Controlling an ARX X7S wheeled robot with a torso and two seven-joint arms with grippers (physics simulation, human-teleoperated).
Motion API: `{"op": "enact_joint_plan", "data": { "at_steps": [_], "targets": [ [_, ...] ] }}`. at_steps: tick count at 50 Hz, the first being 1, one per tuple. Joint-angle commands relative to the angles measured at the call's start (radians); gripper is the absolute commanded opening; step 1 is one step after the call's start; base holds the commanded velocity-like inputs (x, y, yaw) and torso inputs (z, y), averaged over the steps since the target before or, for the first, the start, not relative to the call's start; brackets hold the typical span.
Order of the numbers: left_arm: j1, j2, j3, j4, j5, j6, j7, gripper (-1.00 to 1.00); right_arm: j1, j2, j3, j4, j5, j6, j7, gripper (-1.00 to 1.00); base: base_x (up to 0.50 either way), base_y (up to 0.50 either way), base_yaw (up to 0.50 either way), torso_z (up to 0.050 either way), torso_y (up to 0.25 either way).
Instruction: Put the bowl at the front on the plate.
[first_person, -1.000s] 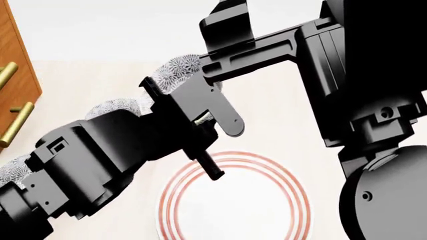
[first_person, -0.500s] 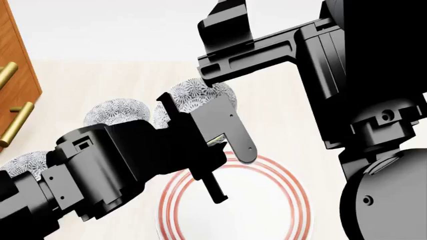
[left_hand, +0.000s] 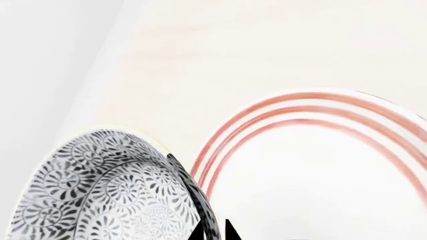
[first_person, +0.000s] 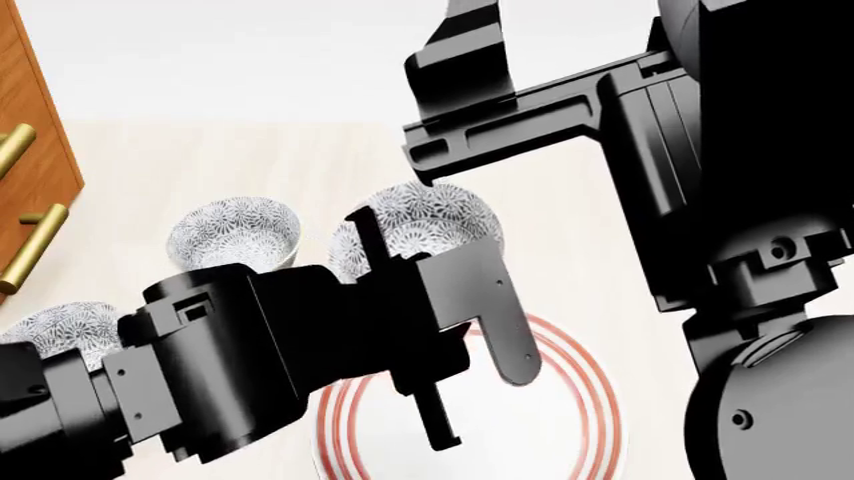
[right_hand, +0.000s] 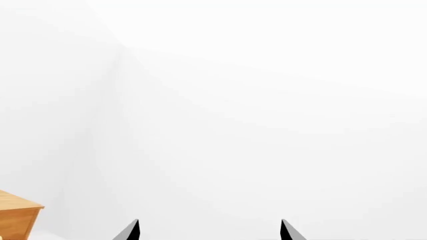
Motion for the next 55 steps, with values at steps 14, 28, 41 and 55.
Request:
{"op": "enact_joint_plan", "data": {
  "at_steps": [14, 28, 41, 55],
  "targets": [
    [0.009, 0.001, -0.001, 0.083, -0.006, -0.039, 0.010, -1.00, -0.017, 0.011, 0.012, -0.010, 0.013, -0.006, 0.014, 1.00, 0.00, 0.00, 0.00, 0.000, 0.001],
    [0.058, 0.001, 0.000, 0.054, 0.011, -0.019, 0.013, -1.00, -0.032, 0.016, 0.017, -0.016, 0.015, -0.018, 0.020, 1.00, 0.00, 0.00, 0.00, 0.000, 0.000],
    [0.096, 0.001, -0.001, 0.049, 0.028, -0.005, 0.010, -1.00, -0.037, 0.019, 0.007, -0.011, 0.010, -0.026, 0.022, 1.00, 0.00, 0.00, 0.00, 0.000, 0.001],
    [0.117, 0.001, 0.001, 0.070, 0.046, -0.004, -0.004, -1.00, -0.051, 0.023, 0.014, -0.017, 0.014, -0.035, 0.028, 1.00, 0.00, 0.00, 0.00, 0.000, 0.000]
  ]
}}
